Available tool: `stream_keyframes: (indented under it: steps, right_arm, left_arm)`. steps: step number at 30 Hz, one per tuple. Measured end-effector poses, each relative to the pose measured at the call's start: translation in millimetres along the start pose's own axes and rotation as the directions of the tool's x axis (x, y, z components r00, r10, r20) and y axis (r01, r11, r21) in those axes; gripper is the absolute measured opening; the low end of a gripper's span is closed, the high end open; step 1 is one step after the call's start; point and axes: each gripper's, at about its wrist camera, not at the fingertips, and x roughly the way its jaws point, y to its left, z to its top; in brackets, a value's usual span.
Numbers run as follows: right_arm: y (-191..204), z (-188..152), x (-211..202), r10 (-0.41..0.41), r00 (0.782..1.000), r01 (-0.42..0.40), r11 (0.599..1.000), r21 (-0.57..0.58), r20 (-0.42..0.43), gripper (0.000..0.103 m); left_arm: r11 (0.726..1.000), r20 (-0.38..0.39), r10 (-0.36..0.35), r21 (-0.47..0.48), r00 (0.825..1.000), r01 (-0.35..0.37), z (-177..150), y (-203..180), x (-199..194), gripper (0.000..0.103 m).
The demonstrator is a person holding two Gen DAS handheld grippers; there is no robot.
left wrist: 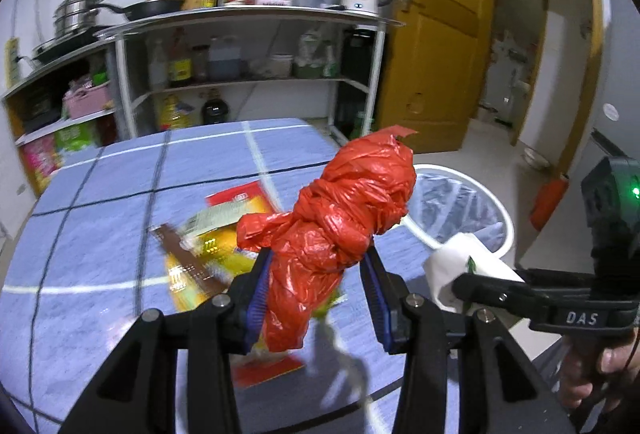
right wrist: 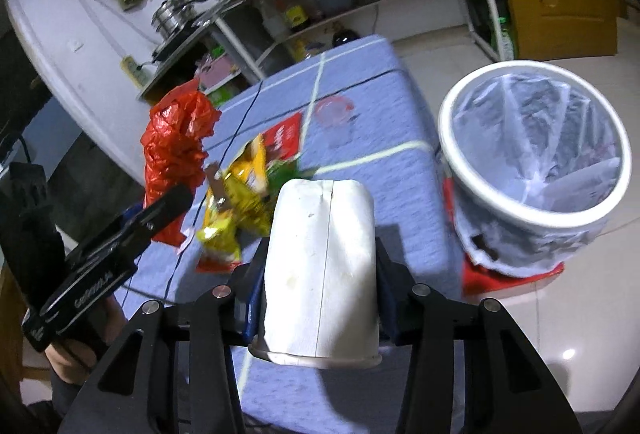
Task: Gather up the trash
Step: 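Carry the red bag and white cup over the bin and open both tools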
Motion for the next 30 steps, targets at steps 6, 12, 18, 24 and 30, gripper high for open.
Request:
stream_keyframes:
  steps: [6, 12, 18, 24, 30]
  right_arm:
    - [-40, 23, -19, -0.073, 0.996, 0.072, 0.997, 0.014, 0.06, 0.047]
    - [-91, 47, -28, -0.169, 0.981, 0.167, 0.986, 0.029, 0.098, 0.047]
    - [-130, 71, -26, -0.246, 0.963, 0.242, 0.969, 0.052, 0.112, 0.048]
    - [-152, 86, -20, -0.287, 0.951, 0.279, 0.957, 0.08, 0.117, 0.052]
    - [-168, 88, -4, -0.314, 0.946, 0.306, 0.948, 0.091, 0.087, 0.056]
  left_arm:
    - [0.995, -0.03, -0.071, 0.066, 0.997, 0.073, 19, -44, 38, 0.046]
    - [0.984, -0.081, -0.136, 0.106, 0.987, 0.144, 33, -83, 82, 0.046]
    - [0.974, -0.114, -0.171, 0.131, 0.979, 0.185, 45, -116, 113, 0.047]
    - [0.97, -0.154, -0.177, 0.141, 0.972, 0.199, 52, -135, 144, 0.048]
    - [0.968, -0.185, -0.198, 0.116, 0.963, 0.221, 53, -143, 164, 0.057]
